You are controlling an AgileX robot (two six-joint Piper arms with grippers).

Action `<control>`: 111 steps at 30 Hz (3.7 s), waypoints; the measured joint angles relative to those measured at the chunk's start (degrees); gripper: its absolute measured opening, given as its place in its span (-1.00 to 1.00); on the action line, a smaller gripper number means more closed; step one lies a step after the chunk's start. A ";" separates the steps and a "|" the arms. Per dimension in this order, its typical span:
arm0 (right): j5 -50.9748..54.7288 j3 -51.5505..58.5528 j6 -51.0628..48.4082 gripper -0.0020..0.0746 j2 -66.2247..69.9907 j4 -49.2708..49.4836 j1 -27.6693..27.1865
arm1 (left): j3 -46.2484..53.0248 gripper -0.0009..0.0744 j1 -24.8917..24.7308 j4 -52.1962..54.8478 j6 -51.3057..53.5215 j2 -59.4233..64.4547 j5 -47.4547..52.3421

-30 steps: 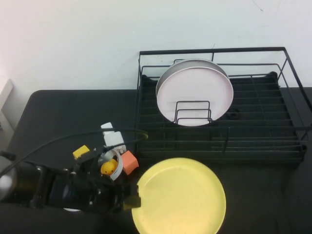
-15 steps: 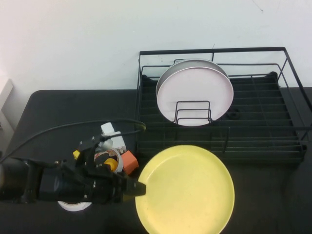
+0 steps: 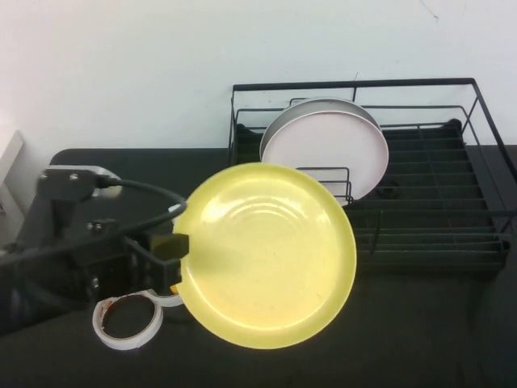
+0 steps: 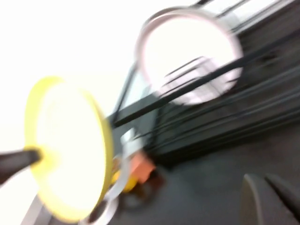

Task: Place plate on rack
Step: Hand over the plate, then place the plate on the rack

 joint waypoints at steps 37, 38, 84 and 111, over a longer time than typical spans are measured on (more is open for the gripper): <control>28.99 -58.53 -62.72 0.45 71.88 4.90 21.42 | 9.70 -0.97 -28.04 -2.62 4.84 -28.45 -29.44; 28.99 -58.78 -61.91 0.45 73.34 4.77 22.21 | 9.70 -0.97 -28.04 -2.62 4.84 -28.45 -29.44; 15.27 -91.68 -57.39 -0.65 97.67 -20.00 19.71 | 9.70 -0.96 -28.04 -5.64 5.12 -49.64 -49.75; 10.05 -100.87 -75.76 -0.65 118.51 -18.01 17.04 | 17.58 -0.98 -28.04 -7.12 0.26 -51.79 -62.68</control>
